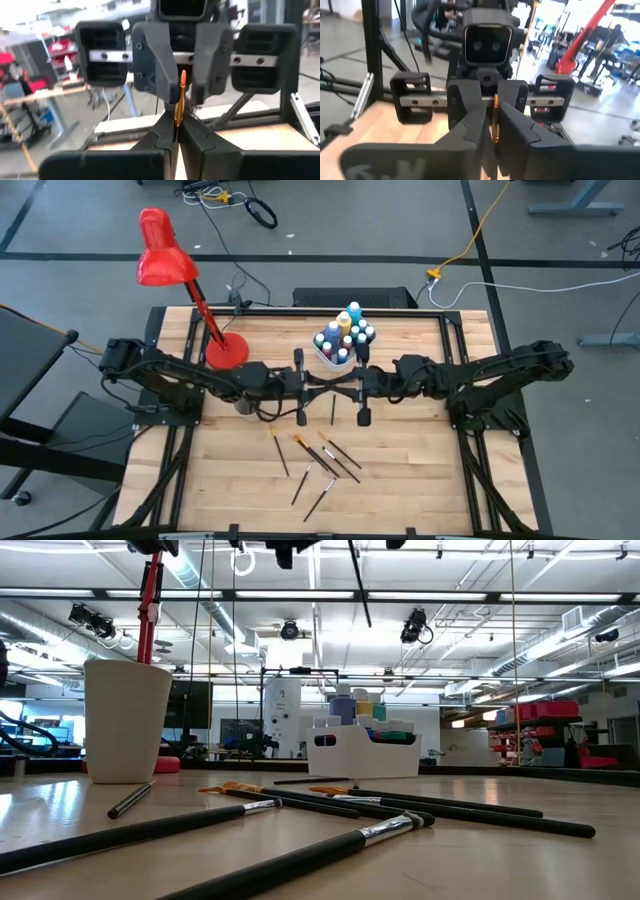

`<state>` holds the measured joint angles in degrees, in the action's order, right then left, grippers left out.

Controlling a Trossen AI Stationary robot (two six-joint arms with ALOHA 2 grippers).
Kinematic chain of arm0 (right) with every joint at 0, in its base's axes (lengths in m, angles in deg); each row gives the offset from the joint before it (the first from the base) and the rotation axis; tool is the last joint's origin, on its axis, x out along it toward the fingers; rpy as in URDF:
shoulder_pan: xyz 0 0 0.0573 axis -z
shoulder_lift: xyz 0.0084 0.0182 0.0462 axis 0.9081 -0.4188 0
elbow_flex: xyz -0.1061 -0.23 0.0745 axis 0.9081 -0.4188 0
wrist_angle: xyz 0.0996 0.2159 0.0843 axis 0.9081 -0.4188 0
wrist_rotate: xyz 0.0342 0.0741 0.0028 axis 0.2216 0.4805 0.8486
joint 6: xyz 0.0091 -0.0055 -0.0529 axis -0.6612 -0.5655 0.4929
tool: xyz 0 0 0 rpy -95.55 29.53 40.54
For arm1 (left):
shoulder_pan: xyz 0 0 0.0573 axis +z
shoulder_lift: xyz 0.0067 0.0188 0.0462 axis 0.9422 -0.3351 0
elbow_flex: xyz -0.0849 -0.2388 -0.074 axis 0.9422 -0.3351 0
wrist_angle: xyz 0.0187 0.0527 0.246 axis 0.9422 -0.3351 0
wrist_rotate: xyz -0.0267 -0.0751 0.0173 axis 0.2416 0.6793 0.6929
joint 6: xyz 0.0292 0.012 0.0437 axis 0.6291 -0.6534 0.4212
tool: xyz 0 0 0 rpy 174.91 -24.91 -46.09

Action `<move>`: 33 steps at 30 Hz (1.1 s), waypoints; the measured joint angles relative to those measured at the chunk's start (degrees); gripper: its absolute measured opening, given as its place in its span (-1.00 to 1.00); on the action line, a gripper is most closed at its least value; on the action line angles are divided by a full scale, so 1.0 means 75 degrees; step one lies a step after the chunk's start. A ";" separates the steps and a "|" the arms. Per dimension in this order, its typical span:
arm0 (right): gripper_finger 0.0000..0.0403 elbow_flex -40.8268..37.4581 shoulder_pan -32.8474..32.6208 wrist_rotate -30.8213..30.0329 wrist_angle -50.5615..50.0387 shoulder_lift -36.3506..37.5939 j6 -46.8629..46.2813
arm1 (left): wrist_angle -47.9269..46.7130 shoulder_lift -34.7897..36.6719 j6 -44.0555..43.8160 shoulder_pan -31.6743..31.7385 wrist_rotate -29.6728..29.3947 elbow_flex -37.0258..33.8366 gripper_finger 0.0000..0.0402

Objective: Pick & Place Paint Supplies
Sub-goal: Put the gold paint brush into the white cup

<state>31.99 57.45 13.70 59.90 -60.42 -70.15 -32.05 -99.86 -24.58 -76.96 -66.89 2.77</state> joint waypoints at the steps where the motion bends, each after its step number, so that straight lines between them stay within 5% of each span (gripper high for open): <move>1: -0.69 0.0000 -0.0013 -0.0087 -0.0107 0.0000 -0.0003 | -0.0114 0.0000 -0.0138 -0.0024 -0.0128 0.0000 -0.93; 6: -0.50 -0.0006 -0.0089 -0.0865 -0.0991 -0.0002 -0.0082 | -0.0892 0.0250 -0.0316 -0.0295 -0.1292 0.0001 -0.90; 13: -0.35 -0.0015 -0.0195 -0.0830 -0.2183 -0.0009 -0.1012 | -0.3187 0.1396 -0.0491 -0.1052 -0.3758 0.0006 -0.92; 24: -0.33 -0.0017 -0.0198 -0.0848 -0.2875 -0.0009 -0.1787 | -0.5977 0.2640 -0.2483 -0.2241 -0.5529 -0.0009 -0.92; 33: -0.33 -0.0017 -0.0195 -0.0848 -0.3046 -0.0009 -0.1799 | -0.8421 0.3075 -0.4924 -0.2963 -0.6112 0.0000 -0.89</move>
<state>31.86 55.99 7.34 37.06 -60.49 -83.65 -95.21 -76.80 -61.51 -99.18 -112.73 2.78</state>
